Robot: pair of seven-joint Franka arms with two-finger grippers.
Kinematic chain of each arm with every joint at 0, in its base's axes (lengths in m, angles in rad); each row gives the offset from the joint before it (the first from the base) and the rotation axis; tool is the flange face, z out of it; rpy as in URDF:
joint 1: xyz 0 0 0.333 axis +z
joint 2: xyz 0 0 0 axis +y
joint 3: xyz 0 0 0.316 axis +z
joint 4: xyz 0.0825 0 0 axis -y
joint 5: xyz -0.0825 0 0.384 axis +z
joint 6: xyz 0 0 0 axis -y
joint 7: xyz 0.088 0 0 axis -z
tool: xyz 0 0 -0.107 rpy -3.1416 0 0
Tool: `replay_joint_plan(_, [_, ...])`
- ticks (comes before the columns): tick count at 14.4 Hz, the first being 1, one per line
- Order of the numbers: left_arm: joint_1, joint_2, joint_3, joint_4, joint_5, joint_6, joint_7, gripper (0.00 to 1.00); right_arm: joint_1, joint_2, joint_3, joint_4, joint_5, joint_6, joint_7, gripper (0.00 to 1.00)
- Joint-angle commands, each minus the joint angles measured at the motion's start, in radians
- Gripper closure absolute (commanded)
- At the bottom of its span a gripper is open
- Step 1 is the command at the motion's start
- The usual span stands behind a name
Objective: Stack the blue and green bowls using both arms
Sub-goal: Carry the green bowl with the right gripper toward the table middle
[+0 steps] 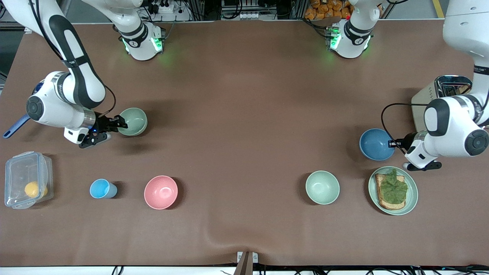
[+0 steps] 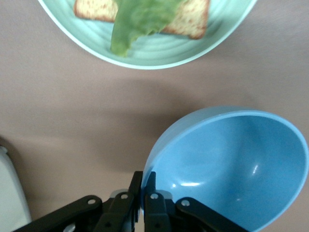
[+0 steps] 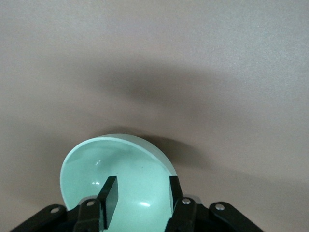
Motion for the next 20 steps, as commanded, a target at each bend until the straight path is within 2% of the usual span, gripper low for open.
replay_joint_plan(1, [0.0, -0.008, -0.014, 0.069, -0.017, -0.081, 0.008, 1.0, -0.005, -0.021, -0.005, -0.029, 0.021, 0.029, -0.055, 0.48])
replay_joint_plan(2, [0.0, -0.008, -0.019, 0.081, -0.017, -0.092, 0.005, 1.0, -0.008, -0.023, -0.005, -0.027, 0.021, 0.027, -0.069, 0.46])
replay_joint_plan(4, [-0.003, -0.008, -0.021, 0.099, -0.017, -0.109, 0.0, 1.0, -0.008, -0.023, -0.005, -0.029, 0.021, 0.032, -0.068, 0.3])
replay_joint_plan(8, [-0.003, -0.008, -0.022, 0.104, -0.018, -0.115, 0.0, 1.0, -0.051, 0.017, -0.005, -0.033, 0.021, 0.082, -0.122, 0.3])
replay_joint_plan(10, [-0.004, -0.008, -0.022, 0.104, -0.018, -0.113, 0.0, 1.0, -0.054, 0.026, -0.005, -0.043, 0.021, 0.104, -0.135, 0.39])
replay_joint_plan(11, [-0.004, -0.007, -0.022, 0.104, -0.018, -0.113, -0.001, 1.0, -0.054, 0.026, -0.005, -0.055, 0.021, 0.116, -0.135, 0.47])
replay_joint_plan(13, [-0.004, -0.005, -0.022, 0.104, -0.018, -0.113, -0.001, 1.0, -0.048, 0.02, -0.001, -0.081, 0.029, 0.128, -0.127, 0.93])
replay_joint_plan(14, [-0.004, -0.005, -0.022, 0.104, -0.018, -0.113, -0.001, 1.0, -0.043, 0.017, -0.001, -0.084, 0.039, 0.128, -0.12, 1.0])
replay_joint_plan(17, [-0.004, -0.007, -0.022, 0.104, -0.017, -0.115, -0.001, 1.0, -0.004, 0.017, -0.001, -0.089, 0.128, 0.116, -0.117, 1.0])
replay_joint_plan(20, [-0.004, -0.007, -0.022, 0.104, -0.017, -0.113, -0.001, 1.0, 0.068, -0.007, 0.001, -0.052, 0.196, 0.021, 0.024, 1.0])
